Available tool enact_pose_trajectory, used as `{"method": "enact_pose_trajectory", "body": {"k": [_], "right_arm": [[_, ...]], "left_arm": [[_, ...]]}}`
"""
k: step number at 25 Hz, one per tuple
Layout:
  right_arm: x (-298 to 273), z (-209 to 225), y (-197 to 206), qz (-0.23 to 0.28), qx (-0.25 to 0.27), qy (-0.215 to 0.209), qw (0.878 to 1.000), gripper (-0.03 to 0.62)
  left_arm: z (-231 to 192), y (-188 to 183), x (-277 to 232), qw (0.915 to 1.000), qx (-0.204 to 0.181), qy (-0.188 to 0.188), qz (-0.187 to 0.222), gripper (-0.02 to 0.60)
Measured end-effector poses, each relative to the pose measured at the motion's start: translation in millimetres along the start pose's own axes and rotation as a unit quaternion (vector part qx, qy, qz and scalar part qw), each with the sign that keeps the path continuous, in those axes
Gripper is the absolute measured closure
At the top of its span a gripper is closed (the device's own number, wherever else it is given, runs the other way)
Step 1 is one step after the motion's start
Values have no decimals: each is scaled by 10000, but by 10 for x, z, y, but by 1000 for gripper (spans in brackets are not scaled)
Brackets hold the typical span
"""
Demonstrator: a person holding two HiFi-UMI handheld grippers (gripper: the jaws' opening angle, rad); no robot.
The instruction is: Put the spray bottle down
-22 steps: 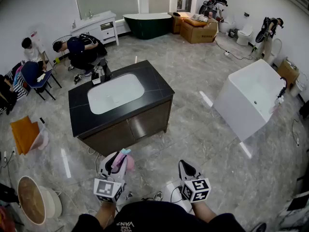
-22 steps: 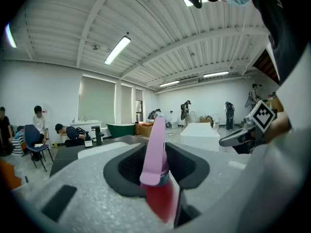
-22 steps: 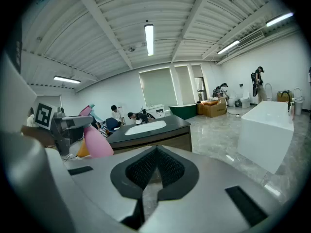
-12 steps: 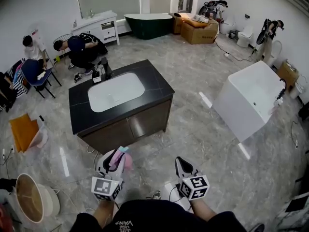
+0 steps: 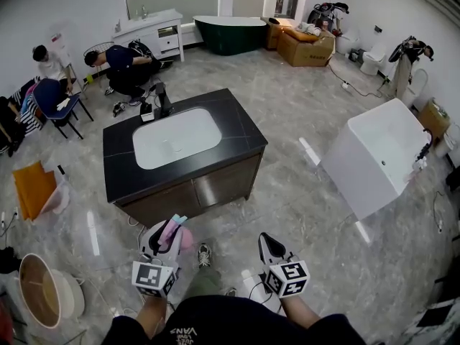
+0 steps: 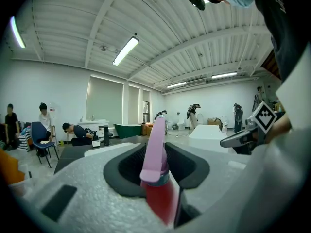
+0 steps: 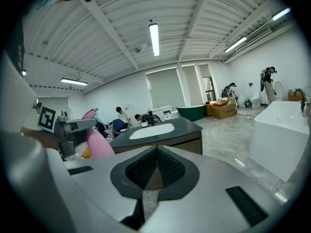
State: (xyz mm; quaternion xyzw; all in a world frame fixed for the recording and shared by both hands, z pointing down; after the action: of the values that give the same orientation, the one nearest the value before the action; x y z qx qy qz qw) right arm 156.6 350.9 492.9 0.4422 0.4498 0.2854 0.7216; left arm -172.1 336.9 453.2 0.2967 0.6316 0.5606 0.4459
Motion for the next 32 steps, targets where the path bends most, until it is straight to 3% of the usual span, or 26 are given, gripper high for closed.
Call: {"method": "enact_pose_trajectory", "body": {"k": [17, 26, 32], "right_arm": [[-1694, 214, -917, 87, -136, 391, 9991, 594], [-2360, 157, -1194, 207, -215, 595, 9978, 594], [-2614, 159, -1276, 133, -232, 591, 9979, 594]], "left_arm": [[-1391, -503, -1608, 9991, -27, 385, 186, 451], [-2006, -522, -2161, 9975, -121, 676, 164, 451], [-2197, -550, -2368, 9974, -69, 702, 174, 451]]}}
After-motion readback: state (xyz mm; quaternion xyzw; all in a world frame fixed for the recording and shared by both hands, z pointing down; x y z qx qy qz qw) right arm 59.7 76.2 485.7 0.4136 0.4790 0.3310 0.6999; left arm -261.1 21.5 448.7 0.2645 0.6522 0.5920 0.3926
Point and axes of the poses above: the fingertips, and each gripper's own axes: x backward along the fingers, z to its right, y out of its underside, the point moved 10 cm from there along x, backward along the fingers, and after that the axes turned 5 degrees about -z, right-handed, at the moved point
